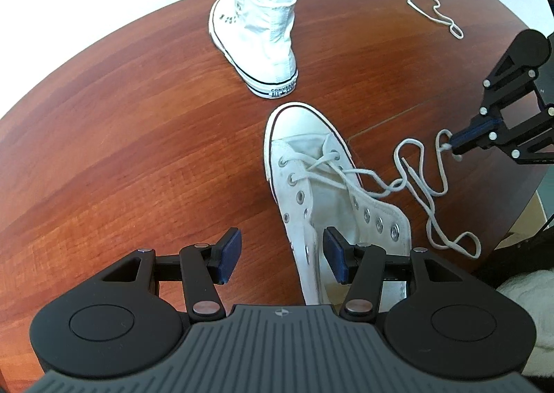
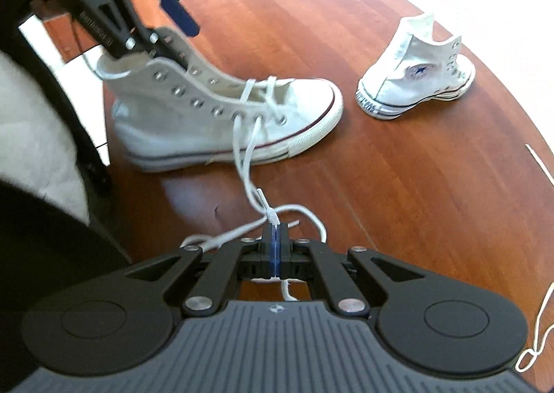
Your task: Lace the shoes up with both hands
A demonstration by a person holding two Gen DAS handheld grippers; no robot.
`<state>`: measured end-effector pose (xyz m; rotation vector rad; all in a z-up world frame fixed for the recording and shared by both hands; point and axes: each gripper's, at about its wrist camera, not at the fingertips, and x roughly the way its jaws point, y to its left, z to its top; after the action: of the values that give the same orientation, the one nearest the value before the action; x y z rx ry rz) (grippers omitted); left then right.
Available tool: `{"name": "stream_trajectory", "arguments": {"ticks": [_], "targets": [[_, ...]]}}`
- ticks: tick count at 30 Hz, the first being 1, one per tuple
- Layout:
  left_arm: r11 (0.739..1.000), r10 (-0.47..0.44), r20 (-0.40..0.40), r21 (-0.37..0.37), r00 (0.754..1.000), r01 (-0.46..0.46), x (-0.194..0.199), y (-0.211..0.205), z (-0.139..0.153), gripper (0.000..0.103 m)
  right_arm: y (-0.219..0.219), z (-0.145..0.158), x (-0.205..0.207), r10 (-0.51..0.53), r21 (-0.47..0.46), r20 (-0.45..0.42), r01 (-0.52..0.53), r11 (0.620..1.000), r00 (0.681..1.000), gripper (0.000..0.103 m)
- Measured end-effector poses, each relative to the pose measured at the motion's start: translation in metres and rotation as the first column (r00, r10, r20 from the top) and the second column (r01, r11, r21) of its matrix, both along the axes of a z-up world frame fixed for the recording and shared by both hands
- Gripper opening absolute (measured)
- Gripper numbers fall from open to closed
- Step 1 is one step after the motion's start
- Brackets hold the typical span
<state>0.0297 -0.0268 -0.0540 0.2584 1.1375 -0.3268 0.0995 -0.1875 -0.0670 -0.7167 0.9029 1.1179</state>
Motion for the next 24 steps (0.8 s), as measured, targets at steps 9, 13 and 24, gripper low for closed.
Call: {"name": "stream_trajectory", "arguments": {"ticks": [9,13,24], "targets": [[0.999,-0.035,0.0,-0.006,0.999,0.035,0.001,0.008,0.0,0.055,0.046,0.015,-0.011,-0.013,0.026,0.073,0.012,1.0,0.997,0.0],[0.999,-0.048,0.003,-0.013,0.999,0.048,0.001,0.01,0.001,0.055,0.067,0.019,-0.013,0.003,0.047,0.083,-0.007,0.999,0.997,0.0],[0.999,-0.043,0.013,-0.031,0.999,0.043,-0.001,0.018,-0.001,0.055,0.109,0.018,-0.014,0.057,0.059,0.059,-0.06,0.996,0.997,0.0]]}}
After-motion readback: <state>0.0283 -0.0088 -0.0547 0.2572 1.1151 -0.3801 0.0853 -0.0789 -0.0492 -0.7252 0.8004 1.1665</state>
